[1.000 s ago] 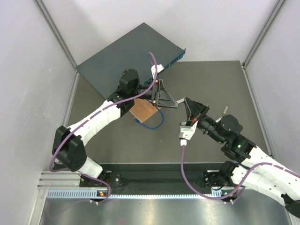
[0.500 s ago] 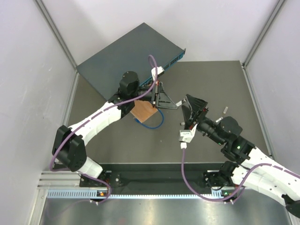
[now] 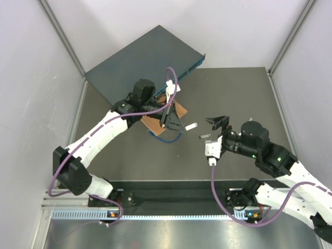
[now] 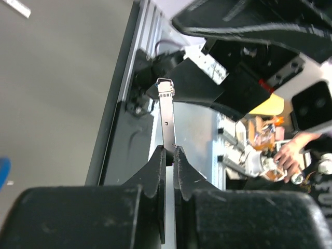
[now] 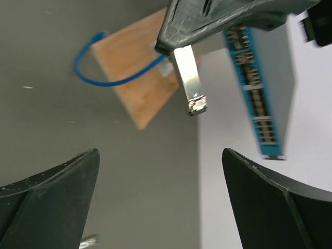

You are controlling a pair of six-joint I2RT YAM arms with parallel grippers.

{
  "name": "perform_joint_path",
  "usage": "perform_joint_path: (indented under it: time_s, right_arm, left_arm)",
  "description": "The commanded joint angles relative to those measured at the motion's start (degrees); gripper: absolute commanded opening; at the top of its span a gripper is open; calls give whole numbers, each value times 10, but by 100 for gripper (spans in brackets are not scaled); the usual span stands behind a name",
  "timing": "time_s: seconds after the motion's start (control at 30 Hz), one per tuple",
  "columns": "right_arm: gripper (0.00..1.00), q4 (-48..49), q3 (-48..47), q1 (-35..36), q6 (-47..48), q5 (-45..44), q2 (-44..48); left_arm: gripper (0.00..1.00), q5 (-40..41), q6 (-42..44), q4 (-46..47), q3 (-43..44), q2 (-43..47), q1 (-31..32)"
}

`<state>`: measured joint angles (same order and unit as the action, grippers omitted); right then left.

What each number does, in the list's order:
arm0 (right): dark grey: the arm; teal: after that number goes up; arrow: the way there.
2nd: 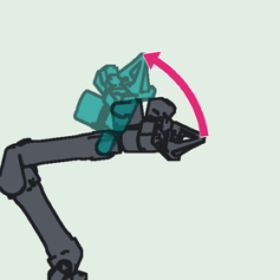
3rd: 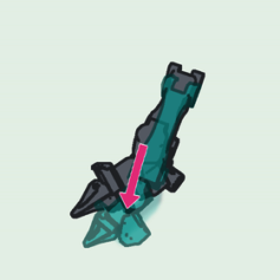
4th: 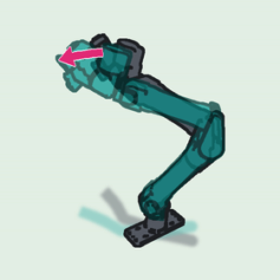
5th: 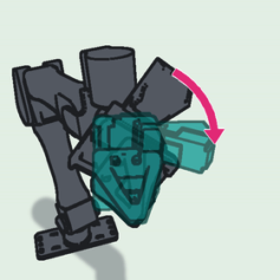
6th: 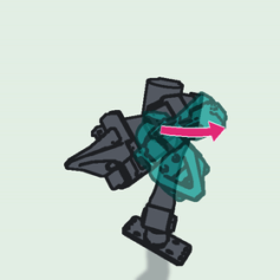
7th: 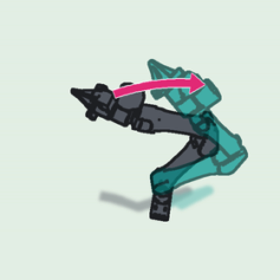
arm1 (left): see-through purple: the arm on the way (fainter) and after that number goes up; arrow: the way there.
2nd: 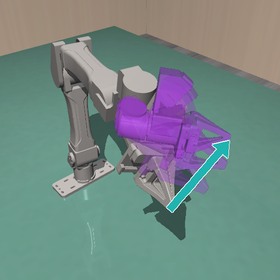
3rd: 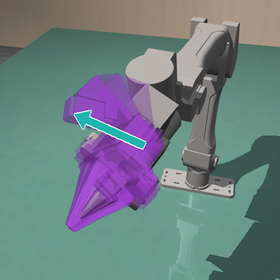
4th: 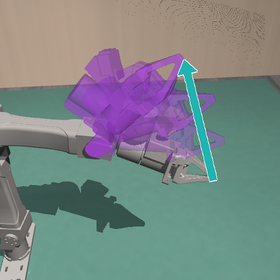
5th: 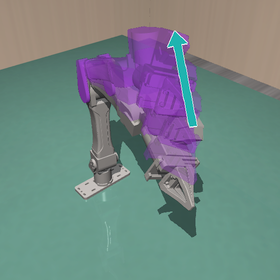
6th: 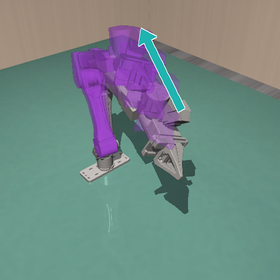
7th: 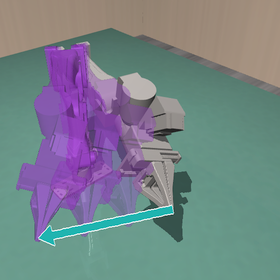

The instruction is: Insert the plug into the switch port

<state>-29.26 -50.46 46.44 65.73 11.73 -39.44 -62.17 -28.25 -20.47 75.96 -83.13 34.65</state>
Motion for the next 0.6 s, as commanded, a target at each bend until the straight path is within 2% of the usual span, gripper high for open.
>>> perform_joint_path:
  time_s: [0.0,0.1,0.2,0.33,0.47,0.57]
  right_arm:
    - [100,-58,-23,-7,-103,46,-26]
    - [100,-116,-103,-9,-185,72,-94]
    - [100,-175,-160,-11,-191,142,-139]
    - [100,-137,-161,-8,-236,162,-144]
    - [100,-137,-153,0,-175,177,-129]
    - [100,-114,-151,18,-176,141,-142]
  left_arm:
    - [0,-9,96,-103,23,24,-1]
    - [0,-8,134,-145,26,26,0]
    - [0,-20,157,-181,23,28,-1]
    - [0,-41,177,-213,14,27,-1]
    - [0,-59,183,-224,9,30,-1]
    - [0,-78,172,-215,2,28,-1]
